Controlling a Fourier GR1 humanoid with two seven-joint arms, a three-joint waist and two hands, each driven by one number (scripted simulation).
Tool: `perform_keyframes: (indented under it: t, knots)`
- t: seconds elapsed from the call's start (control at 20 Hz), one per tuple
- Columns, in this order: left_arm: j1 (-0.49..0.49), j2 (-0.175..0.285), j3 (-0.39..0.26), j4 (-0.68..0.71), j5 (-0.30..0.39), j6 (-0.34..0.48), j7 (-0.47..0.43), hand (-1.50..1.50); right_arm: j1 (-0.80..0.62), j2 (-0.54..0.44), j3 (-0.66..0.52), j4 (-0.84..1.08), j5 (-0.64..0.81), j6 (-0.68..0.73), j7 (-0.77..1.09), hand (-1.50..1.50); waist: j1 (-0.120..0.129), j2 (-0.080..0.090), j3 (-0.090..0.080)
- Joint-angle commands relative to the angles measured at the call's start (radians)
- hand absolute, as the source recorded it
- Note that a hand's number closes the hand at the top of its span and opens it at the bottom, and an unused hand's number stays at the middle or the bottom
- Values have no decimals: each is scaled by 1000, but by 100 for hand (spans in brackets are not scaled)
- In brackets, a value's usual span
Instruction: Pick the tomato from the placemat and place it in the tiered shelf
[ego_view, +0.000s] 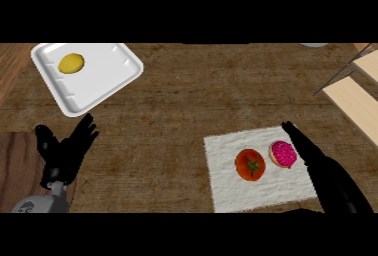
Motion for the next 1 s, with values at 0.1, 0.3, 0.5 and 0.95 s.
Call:
perform_keyframes:
  t: [0.1,0.3,0.5,0.95]
  knots:
    - [-29,-18,13,89,-15,-28,9,0,41,83,68,32,150,-37,41,-150,-8,6,-6]
    - [84,4,22,-63,5,-41,63,0,-27,83,8,97,150,13,39,-150,2,5,-6]
    - [26,-45,18,41,-40,-17,7,0,65,158,113,189,275,-113,-50,-150,-4,6,-6]
    - [26,-72,30,30,-72,-13,15,0,-19,182,26,276,299,-46,-41,-150,-3,6,-6]
